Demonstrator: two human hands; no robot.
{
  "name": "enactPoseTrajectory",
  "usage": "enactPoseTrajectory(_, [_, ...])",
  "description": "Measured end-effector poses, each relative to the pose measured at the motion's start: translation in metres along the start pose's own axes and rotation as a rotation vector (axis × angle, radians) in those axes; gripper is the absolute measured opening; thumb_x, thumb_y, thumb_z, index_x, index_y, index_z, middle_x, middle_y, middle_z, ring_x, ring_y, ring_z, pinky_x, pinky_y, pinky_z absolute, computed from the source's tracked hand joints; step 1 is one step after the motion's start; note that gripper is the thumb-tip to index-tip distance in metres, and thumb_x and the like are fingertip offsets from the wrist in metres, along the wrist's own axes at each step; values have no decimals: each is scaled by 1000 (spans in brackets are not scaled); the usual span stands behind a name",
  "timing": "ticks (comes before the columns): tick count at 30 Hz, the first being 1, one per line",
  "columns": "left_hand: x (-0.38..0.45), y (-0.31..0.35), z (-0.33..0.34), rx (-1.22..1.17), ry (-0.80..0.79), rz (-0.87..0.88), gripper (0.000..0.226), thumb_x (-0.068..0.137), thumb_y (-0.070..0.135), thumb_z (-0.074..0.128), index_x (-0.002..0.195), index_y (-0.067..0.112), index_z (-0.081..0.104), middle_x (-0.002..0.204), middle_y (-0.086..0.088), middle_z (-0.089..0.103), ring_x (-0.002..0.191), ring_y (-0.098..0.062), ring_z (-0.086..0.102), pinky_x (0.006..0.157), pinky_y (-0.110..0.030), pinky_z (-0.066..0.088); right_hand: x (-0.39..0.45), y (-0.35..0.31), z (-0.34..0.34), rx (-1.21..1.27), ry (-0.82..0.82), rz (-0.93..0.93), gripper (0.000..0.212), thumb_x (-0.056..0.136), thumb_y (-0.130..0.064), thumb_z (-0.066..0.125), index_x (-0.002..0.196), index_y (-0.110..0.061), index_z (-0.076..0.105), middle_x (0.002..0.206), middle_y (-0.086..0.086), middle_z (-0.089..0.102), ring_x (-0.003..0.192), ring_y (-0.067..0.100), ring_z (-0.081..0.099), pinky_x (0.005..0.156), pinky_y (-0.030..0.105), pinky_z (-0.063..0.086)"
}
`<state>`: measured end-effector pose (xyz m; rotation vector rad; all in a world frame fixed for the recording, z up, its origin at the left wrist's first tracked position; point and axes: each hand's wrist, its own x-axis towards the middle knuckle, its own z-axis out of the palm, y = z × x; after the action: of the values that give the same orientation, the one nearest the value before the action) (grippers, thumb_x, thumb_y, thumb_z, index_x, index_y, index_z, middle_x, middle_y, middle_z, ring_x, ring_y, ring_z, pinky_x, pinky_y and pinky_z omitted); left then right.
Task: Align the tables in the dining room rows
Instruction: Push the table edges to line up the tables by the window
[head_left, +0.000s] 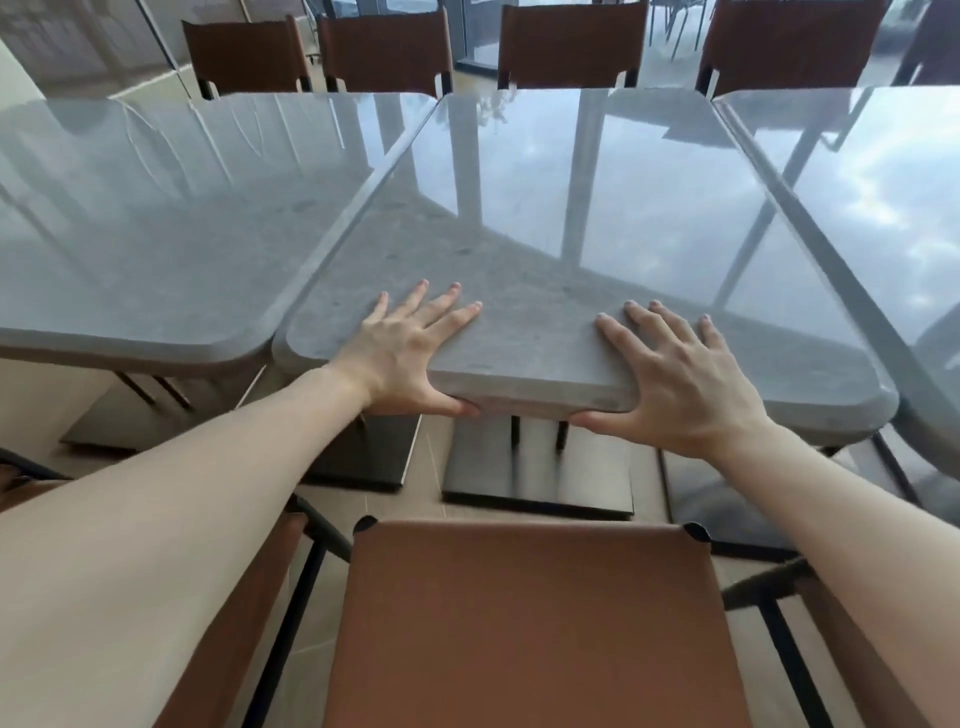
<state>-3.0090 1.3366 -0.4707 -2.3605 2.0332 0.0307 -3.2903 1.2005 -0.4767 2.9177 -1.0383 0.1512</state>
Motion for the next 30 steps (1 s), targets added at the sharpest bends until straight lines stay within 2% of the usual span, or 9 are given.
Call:
enactPoseTrajectory(5, [2,-3,3,-37,35,2,127,47,98,39,158,43,9,170,10,4,157,-26,3,124,-59,6,1,1,2,16,10,-1,124,58,-104,25,157,-28,25,163,7,29,152,31,24,121,61,19])
enactPoseTrajectory(9, [3,-3,0,-55,29,9,127,48,98,44,158,44,11,170,9,7,157,-26,4,124,-60,6,4,3,0,32,-8,-9,132,53,-108,14,158,-28,24,163,4,28,153,28,21,122,59,18])
enactPoseTrajectory(14, [5,-4,-1,-50,4,18,128,49,98,42,159,43,7,170,8,3,157,-27,1,124,-60,2,8,8,-2,24,-28,-28,131,53,-107,16,160,-31,21,163,2,26,153,25,15,124,54,14])
enactPoseTrajectory(23, [2,0,-8,-45,-40,18,120,65,87,61,160,40,4,170,8,-2,157,-27,-5,123,-61,0,11,12,0,4,-36,-38,131,54,-109,13,160,-32,23,163,5,29,153,26,17,123,55,16])
enactPoseTrajectory(30, [5,0,-9,-29,-43,25,119,68,85,62,161,39,4,170,7,-2,156,-28,-6,123,-62,-1,13,14,0,16,-41,-42,132,52,-109,13,160,-34,22,165,4,26,154,25,16,124,54,15])
